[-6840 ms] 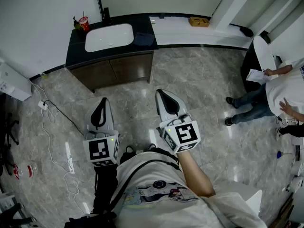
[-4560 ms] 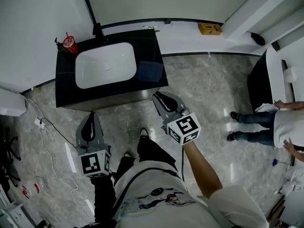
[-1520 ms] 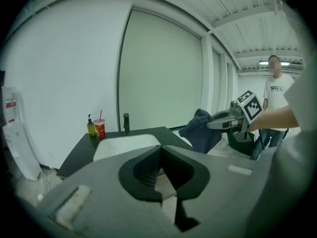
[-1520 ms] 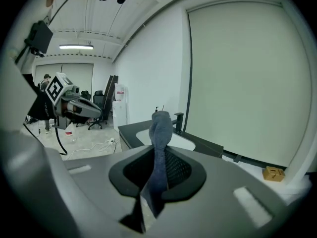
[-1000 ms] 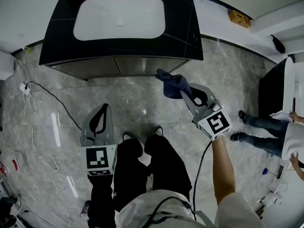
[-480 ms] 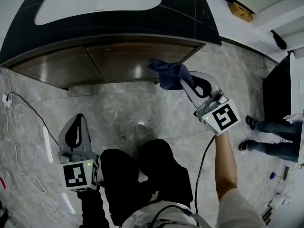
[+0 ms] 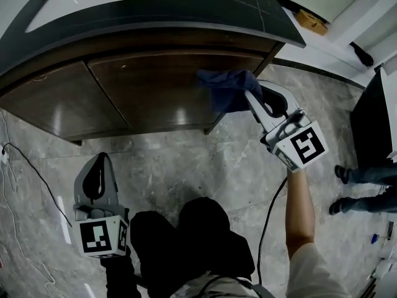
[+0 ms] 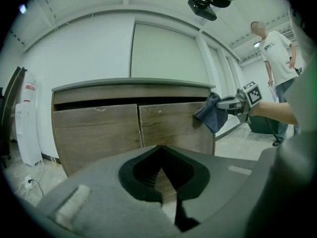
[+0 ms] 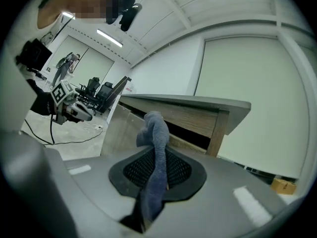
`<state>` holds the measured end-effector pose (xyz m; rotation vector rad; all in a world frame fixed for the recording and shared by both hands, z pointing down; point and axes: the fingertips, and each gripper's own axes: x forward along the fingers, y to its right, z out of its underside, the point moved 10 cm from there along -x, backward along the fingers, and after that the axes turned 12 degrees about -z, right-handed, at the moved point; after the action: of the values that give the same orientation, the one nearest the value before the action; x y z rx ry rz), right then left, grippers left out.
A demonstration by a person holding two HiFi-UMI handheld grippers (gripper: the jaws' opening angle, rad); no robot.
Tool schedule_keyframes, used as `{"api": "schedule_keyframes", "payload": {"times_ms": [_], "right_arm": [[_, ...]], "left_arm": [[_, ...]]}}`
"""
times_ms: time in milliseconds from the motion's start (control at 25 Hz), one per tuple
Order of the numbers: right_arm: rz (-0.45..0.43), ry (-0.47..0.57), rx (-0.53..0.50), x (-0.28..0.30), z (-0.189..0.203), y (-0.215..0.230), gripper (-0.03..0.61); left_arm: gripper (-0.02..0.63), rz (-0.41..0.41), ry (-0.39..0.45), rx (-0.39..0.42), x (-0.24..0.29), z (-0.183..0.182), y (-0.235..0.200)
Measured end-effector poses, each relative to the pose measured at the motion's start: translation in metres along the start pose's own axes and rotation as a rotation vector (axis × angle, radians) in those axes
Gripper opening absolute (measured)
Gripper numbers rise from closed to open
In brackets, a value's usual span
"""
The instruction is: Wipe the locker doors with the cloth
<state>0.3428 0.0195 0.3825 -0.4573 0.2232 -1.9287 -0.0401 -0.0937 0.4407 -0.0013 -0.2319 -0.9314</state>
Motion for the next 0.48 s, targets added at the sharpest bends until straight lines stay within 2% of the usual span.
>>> {"api": "schedule_keyframes", "payload": {"times_ms": [240, 480], "right_arm": [[0.114, 0.052, -0.043, 0.005, 0.011, 0.023, 0.054], [0.214, 0.044, -0.057, 0.016, 0.012, 0.038, 0.054]], "left_arm": [[0.003, 0.003, 0.004, 0.010, 0.002, 0.052, 0.011], [0.003, -0.024, 0.009, 0.023, -0.012, 0.078, 0.011]]}}
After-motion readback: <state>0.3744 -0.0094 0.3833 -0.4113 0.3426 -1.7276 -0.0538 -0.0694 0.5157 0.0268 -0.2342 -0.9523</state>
